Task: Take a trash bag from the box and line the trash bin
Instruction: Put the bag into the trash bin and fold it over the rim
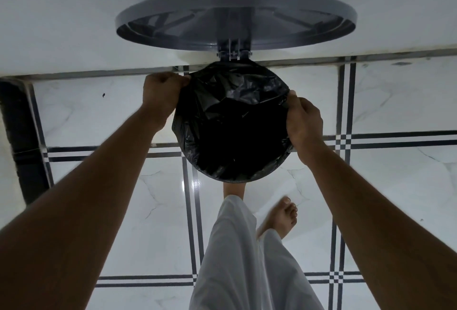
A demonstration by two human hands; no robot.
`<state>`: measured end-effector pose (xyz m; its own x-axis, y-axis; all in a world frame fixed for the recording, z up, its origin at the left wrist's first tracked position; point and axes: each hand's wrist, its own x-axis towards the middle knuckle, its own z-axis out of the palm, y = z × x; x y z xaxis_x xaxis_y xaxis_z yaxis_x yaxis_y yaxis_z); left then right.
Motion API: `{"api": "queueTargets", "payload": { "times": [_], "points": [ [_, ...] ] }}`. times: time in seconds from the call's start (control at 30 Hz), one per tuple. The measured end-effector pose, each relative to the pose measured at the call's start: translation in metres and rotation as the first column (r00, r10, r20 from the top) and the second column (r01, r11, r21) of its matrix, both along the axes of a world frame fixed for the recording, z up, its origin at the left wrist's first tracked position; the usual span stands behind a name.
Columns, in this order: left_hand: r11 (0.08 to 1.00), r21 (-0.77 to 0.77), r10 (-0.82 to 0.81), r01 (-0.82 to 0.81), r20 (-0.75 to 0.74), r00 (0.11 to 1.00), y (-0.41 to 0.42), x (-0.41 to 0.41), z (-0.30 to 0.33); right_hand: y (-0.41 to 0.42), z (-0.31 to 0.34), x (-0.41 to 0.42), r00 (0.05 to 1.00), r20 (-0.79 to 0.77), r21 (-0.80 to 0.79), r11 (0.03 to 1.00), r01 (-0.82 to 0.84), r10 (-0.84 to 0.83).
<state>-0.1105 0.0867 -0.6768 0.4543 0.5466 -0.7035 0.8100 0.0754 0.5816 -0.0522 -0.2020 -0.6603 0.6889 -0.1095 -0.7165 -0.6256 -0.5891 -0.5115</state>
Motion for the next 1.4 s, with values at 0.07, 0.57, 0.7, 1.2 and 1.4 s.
{"api": "queueTargets", "payload": {
  "times": [0.07,0.57,0.7,1.2,1.4],
  "points": [
    [0.976,-0.217,0.014,-0.032,-0.085,0.996,0.01,0.008,-0.002,-0.001,-0.002,-0.001,1.0,0.018,-0.012,1.0,-0.017,0.017],
    [0.988,-0.01,-0.155,0.155,-0.107,0.982,-0.011,0.051,0.004,-0.001,0.001,0.002,1.0,0.012,-0.05,0.999,-0.015,0.015],
    [0.993,-0.076,-0.1,0.089,-0.167,0.981,-0.008,0.062,-0.011,-0.002,-0.003,-0.001,0.999,0.035,-0.067,0.998,-0.015,0.018],
    [0.05,0.255,-0.931,0.966,-0.337,0.137,-0.143,-0.062,-0.001,-0.014,0.001,-0.012,0.99,0.097,-0.061,0.994,-0.095,0.1],
    [0.473,0.066,-0.822,0.879,-0.326,0.467,-0.142,-0.039,-0.032,-0.012,0.001,-0.009,0.988,0.091,-0.071,0.99,-0.119,0.125]
  ]
}}
